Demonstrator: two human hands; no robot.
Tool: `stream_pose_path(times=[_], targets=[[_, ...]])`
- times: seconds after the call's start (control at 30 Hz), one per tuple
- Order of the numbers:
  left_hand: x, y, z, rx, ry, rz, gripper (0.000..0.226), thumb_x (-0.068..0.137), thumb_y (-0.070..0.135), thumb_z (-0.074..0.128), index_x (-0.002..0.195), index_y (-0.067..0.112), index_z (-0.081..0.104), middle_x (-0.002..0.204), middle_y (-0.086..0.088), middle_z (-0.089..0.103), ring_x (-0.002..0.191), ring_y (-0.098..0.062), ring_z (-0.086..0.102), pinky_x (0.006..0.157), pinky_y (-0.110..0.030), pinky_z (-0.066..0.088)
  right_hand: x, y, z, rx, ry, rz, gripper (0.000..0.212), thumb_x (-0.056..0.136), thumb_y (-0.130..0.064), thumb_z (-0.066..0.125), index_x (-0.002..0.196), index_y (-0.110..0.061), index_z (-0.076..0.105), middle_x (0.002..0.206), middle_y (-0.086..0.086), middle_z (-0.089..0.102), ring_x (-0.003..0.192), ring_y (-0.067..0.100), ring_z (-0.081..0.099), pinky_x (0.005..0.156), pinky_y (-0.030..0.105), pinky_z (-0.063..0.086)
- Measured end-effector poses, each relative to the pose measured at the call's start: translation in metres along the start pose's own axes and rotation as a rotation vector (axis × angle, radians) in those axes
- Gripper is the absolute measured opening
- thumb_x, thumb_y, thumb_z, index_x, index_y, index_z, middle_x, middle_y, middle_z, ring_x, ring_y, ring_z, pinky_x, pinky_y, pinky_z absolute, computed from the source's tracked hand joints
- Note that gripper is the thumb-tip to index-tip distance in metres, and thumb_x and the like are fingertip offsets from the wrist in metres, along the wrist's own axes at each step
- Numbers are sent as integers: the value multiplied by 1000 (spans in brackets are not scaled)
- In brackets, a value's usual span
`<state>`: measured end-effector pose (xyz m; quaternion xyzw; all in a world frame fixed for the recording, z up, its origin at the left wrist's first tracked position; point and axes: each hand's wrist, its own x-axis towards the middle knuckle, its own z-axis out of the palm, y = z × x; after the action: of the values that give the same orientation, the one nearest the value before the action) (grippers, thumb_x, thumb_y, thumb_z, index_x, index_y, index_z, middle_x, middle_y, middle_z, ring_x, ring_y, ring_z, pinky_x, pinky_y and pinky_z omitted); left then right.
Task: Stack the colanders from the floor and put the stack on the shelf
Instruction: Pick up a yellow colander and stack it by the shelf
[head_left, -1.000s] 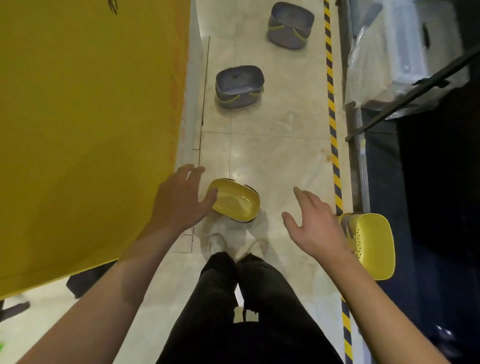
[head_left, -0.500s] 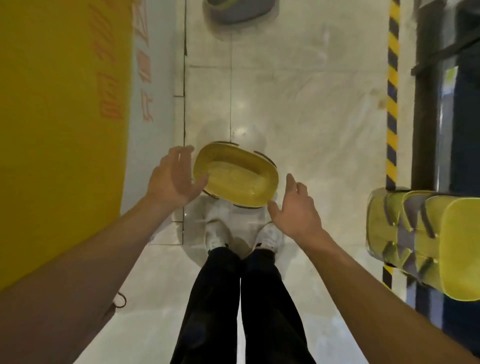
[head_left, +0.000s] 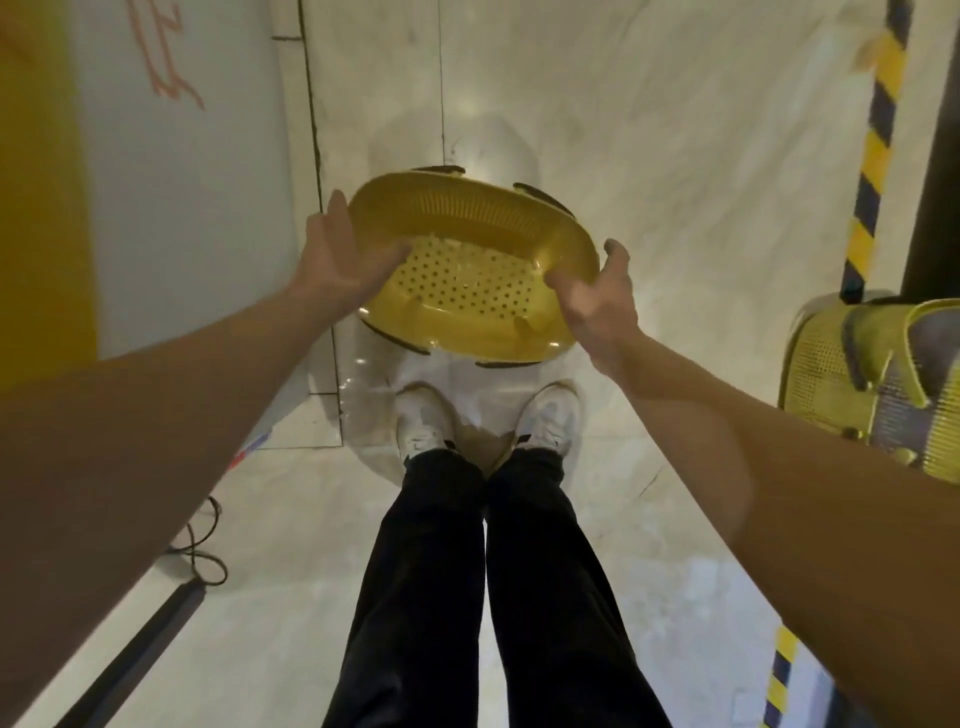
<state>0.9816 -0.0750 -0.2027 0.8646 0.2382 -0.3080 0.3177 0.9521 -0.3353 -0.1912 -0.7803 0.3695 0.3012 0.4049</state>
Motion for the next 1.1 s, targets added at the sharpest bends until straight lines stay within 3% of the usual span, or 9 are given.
stream_pose_path(times=[0.17, 0.3, 0.4, 0.5, 0.57, 0.7, 0.77, 0.9, 1.1], targets=[[-71, 54, -60, 18, 142, -40, 65, 87, 54, 64, 132, 10, 49, 119, -13, 44, 122, -40, 45, 103, -44, 37, -63, -52, -62, -80, 43, -137, 83, 80, -47, 66, 151, -25, 28, 139, 5, 37, 121, 29, 48, 102, 46, 44], [-143, 95, -135, -208, 233, 23, 73, 78, 63, 66, 137, 24, 47, 133, -13, 41, 119, -34, 45, 101, -46, 43, -151, -103, -121, -75, 83, -269, 84, 77, -48, 68, 148, -25, 30, 119, -4, 31, 96, 15, 44, 85, 28, 38], [-208, 123, -196, -316, 224, 178, 74, 73, 69, 65, 131, 26, 48, 132, -7, 49, 113, -16, 52, 90, -30, 48, -226, -141, -170, -86, 124, -351, 90, 77, -55, 68, 151, -27, 26, 124, -5, 31, 98, 11, 40, 85, 24, 34], [-278, 157, -251, -366, 226, 251, 58, 75, 69, 67, 120, 49, 35, 114, 23, 53, 97, 19, 53, 68, -3, 42, -300, -178, -219, -12, 115, -435, 97, 74, -63, 67, 152, -27, 23, 141, 0, 41, 111, 12, 44, 90, 29, 38], [-330, 178, -284, -372, 227, 263, 66, 75, 71, 66, 126, 49, 30, 108, 33, 49, 88, 30, 48, 62, -4, 40, -348, -198, -247, 12, 78, -486, 100, 73, -64, 67, 154, -26, 20, 148, 0, 41, 120, 15, 46, 94, 31, 39], [-422, 201, -335, -291, 306, 334, 94, 76, 77, 59, 149, 33, 21, 149, 7, 43, 127, -8, 48, 98, -38, 48, -430, -221, -296, -72, 122, -633, 103, 79, -64, 67, 157, -27, 11, 157, 1, 31, 138, 18, 34, 103, 31, 32], [-460, 204, -351, -206, 363, 349, 109, 73, 82, 55, 157, 30, 9, 158, -3, 32, 138, -24, 40, 104, -42, 42, -463, -227, -317, -160, 154, -718, 104, 80, -67, 63, 157, -27, 7, 160, 2, 25, 143, 22, 27, 106, 30, 25], [-513, 210, -360, -32, 505, 433, 111, 74, 84, 50, 157, 31, -2, 156, -5, 29, 134, -30, 41, 89, -40, 42, -512, -228, -342, -384, 301, -841, 101, 82, -69, 56, 156, -27, 2, 154, 8, 30, 137, 25, 33, 102, 31, 31], [-527, 227, -359, -87, 430, 529, 109, 70, 84, 53, 150, 50, -14, 161, 3, 16, 143, -27, 28, 100, -42, 36, -543, -200, -357, -398, 397, -797, 105, 85, -65, 58, 157, -19, -3, 143, 11, 36, 128, 27, 40, 100, 32, 38]])
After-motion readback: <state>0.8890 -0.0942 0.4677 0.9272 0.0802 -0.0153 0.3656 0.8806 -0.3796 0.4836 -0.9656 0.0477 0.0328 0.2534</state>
